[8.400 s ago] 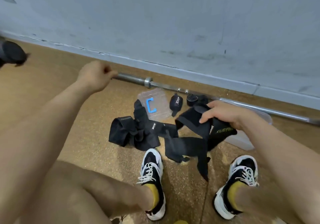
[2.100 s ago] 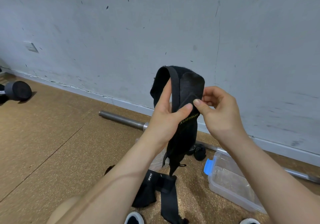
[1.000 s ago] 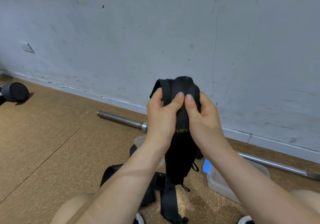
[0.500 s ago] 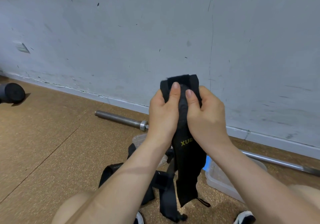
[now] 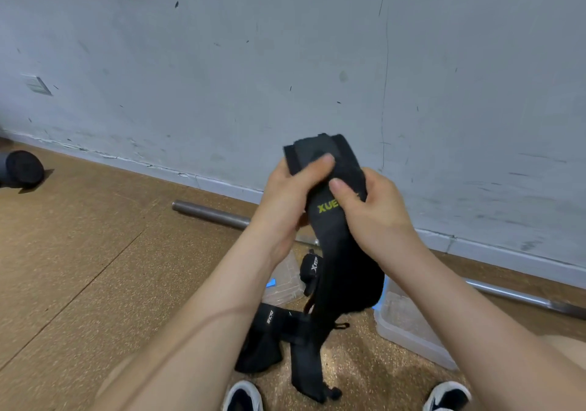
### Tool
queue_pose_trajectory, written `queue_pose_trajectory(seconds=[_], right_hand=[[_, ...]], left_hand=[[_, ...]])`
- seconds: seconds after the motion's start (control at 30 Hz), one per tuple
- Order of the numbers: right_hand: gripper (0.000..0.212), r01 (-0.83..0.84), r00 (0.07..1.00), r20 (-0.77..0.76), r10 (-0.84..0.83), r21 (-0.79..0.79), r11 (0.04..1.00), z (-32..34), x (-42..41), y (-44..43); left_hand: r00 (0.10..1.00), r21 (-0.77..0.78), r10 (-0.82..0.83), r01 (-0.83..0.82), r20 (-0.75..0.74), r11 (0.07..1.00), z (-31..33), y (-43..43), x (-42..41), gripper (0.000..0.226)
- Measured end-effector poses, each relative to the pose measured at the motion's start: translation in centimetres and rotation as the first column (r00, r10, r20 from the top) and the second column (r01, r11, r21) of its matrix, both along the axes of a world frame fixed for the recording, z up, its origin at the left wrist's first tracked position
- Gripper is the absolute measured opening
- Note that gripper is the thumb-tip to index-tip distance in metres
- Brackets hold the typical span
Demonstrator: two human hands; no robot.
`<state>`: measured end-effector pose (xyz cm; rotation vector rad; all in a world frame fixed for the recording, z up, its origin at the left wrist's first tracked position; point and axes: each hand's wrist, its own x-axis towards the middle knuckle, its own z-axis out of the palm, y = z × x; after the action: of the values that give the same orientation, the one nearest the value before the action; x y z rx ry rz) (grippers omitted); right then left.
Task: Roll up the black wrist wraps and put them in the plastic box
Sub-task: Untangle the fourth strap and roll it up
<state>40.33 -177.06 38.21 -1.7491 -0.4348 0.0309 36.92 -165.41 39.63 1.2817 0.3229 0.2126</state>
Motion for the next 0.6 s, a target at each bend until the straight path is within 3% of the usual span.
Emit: queue_pose_trajectory(seconds=[0.1, 0.2, 0.27, 0.3, 0.4, 0.47, 0.53, 0.6], right_hand=[[0.021, 0.121, 0.992, -0.026, -0.124, -0.105, 0.987, 0.4, 0.9, -0.4], [0.042, 0.176, 0.98, 0.158, -0.122, -0.393, 0.902, 0.6, 0.5, -1.0], [0.054, 0.143, 0.971, 0.237, -0.036, -0.451, 0.881, 1.2, -0.6, -1.3], [0.056, 0.064, 0.98, 0.196, 0.036, -0.477, 0.877, 1.4, -1.1, -1.5], [0.06, -0.298, 0.954, -0.126, 0.273, -0.51, 0.807, 0.9, -1.6, -2.1], [0.072, -0.361, 0.932, -0.197, 0.303, -0.486, 0.796, -0.3, -1.2, -2.0], [0.068, -0.242, 0.969, -0.077, 0.233, -0.468, 0.85, -2.0, -0.7, -1.3], [0.052, -0.071, 0.985, 0.109, 0.131, -0.438, 0.896, -3.4, -0.5, -0.6]], left_hand=[[0.984, 0.133, -0.165, 0.173, -0.069, 0.976, -0.7, -1.2, -0.7, 0.019], [0.999, 0.225, 0.016, -0.007, -0.038, 0.974, -1.0, -1.5, -0.8, 0.012], [0.985, 0.343, 0.17, -0.152, -0.022, 0.927, -1.2, -0.8, -0.5, 0.014], [0.973, 0.389, 0.229, -0.206, -0.014, 0.898, -1.3, -0.4, -0.3, 0.014], [0.955, 0.399, 0.297, -0.264, -0.022, 0.878, -1.2, 0.1, -0.2, 0.015], [0.963, 0.377, 0.267, -0.233, -0.042, 0.897, -1.0, -0.1, -0.3, 0.021], [0.97, 0.391, 0.24, -0.206, -0.04, 0.897, -0.8, -0.5, -0.5, 0.021], [0.977, 0.397, 0.212, -0.186, -0.023, 0.899, -0.5, -0.8, -0.6, 0.022]])
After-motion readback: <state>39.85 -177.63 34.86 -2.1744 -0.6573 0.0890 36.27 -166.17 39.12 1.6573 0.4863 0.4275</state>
